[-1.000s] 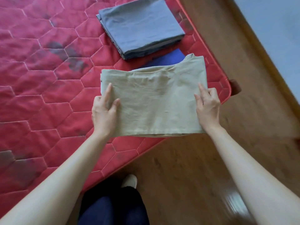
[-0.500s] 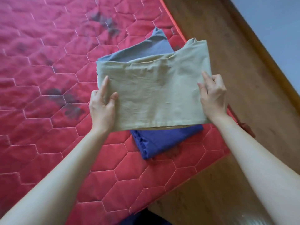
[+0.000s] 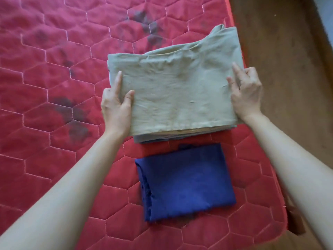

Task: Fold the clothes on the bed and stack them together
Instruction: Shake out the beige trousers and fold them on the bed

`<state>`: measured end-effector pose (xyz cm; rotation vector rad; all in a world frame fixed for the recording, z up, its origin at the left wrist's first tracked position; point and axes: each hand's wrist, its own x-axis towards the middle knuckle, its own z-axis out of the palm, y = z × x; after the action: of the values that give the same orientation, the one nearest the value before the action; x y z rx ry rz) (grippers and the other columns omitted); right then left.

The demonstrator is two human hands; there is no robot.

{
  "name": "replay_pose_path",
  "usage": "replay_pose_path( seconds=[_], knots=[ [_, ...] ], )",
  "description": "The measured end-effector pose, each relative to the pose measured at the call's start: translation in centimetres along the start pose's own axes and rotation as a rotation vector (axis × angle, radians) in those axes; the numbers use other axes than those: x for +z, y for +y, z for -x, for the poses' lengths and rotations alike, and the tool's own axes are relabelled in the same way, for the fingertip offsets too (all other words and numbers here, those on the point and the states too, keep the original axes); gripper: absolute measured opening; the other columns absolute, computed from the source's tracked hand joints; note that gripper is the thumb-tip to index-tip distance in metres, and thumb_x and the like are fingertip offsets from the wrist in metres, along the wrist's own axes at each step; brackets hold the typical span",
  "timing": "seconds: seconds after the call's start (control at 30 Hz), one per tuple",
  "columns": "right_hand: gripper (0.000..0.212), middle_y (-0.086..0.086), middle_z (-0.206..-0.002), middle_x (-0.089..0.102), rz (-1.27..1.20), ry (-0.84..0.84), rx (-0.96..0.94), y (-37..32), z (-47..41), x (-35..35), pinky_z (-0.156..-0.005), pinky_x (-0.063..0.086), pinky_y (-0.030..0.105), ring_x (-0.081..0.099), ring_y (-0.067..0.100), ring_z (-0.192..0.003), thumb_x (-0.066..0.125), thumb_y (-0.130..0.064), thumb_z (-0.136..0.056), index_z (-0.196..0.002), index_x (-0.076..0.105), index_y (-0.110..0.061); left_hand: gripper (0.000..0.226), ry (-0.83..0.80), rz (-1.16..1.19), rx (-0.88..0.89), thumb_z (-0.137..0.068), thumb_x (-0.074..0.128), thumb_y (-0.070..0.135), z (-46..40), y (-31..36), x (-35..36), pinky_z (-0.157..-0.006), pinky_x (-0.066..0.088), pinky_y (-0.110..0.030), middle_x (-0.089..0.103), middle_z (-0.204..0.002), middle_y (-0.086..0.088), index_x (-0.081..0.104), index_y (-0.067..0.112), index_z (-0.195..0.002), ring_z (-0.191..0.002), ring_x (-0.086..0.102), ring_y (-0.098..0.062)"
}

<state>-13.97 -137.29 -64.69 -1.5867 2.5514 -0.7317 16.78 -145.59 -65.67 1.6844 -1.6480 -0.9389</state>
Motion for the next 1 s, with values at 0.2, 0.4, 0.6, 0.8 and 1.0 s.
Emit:
replay_pose_path(
  seconds=[0.2, 0.4, 0.6, 0.8, 1.0],
  knots=[
    [0.041, 0.018, -0.109, 0.051, 0.007, -0.197, 0.111, 4.4, 1.1, 7.2, -0.077, 0.042, 0.041, 0.055, 0.036, -0.093, 0.050, -0.023, -0.099, -0.140, 0.051, -0.016, 0.057, -0.045, -0.059, -0.116, -0.095, 0.058, 0.028, -0.1, -3.9, 2.7, -0.091, 0.029, -0.020, 0.048, -0.111, -0.001, 0.035, 0.043, -0.145, -0.104, 0.044, -0.010],
    [0.038, 0.023, -0.102, 0.054, -0.106, -0.058, 0.015, 4.2, 0.2, 5.1, -0.077, 0.039, 0.033, 0.055, 0.033, -0.088, 0.052, -0.015, -0.098, -0.135, 0.054, -0.007, 0.056, 0.016, -0.035, -0.071, -0.094, 0.060, 0.025, 0.5, -2.1, 2.0, -0.084, 0.029, -0.002, 0.049, -0.104, -0.005, 0.040, 0.040, -0.143, -0.097, 0.047, -0.009],
    [0.038, 0.022, -0.103, 0.053, -0.091, -0.172, 0.032, 5.8, -1.8, 4.9, -0.081, 0.039, 0.036, 0.055, 0.034, -0.090, 0.051, -0.016, -0.099, -0.136, 0.053, -0.009, 0.058, -0.021, -0.075, -0.138, -0.094, 0.060, 0.024, 1.5, -0.9, 3.5, -0.085, 0.032, -0.019, 0.050, -0.106, -0.011, 0.037, 0.040, -0.144, -0.097, 0.051, -0.016],
    [0.040, 0.013, -0.101, 0.052, -0.026, -0.211, 0.106, 6.0, -1.0, 6.4, -0.070, 0.037, 0.031, 0.055, 0.029, -0.085, 0.047, -0.022, -0.101, -0.140, 0.050, -0.019, 0.057, 0.010, -0.112, -0.183, -0.094, 0.059, 0.025, 1.2, -1.3, 4.2, -0.090, 0.032, -0.023, 0.045, -0.106, -0.006, 0.037, 0.045, -0.143, -0.098, 0.050, -0.018],
    [0.038, 0.014, -0.095, 0.053, -0.085, -0.157, 0.126, 5.4, -1.0, 5.4, -0.075, 0.038, 0.033, 0.054, 0.029, -0.085, 0.048, -0.016, -0.099, -0.137, 0.053, -0.014, 0.057, 0.025, -0.156, -0.167, -0.095, 0.058, 0.025, 1.4, -1.1, 4.2, -0.087, 0.030, -0.019, 0.042, -0.105, -0.005, 0.036, 0.043, -0.144, -0.094, 0.045, -0.016]
  ],
)
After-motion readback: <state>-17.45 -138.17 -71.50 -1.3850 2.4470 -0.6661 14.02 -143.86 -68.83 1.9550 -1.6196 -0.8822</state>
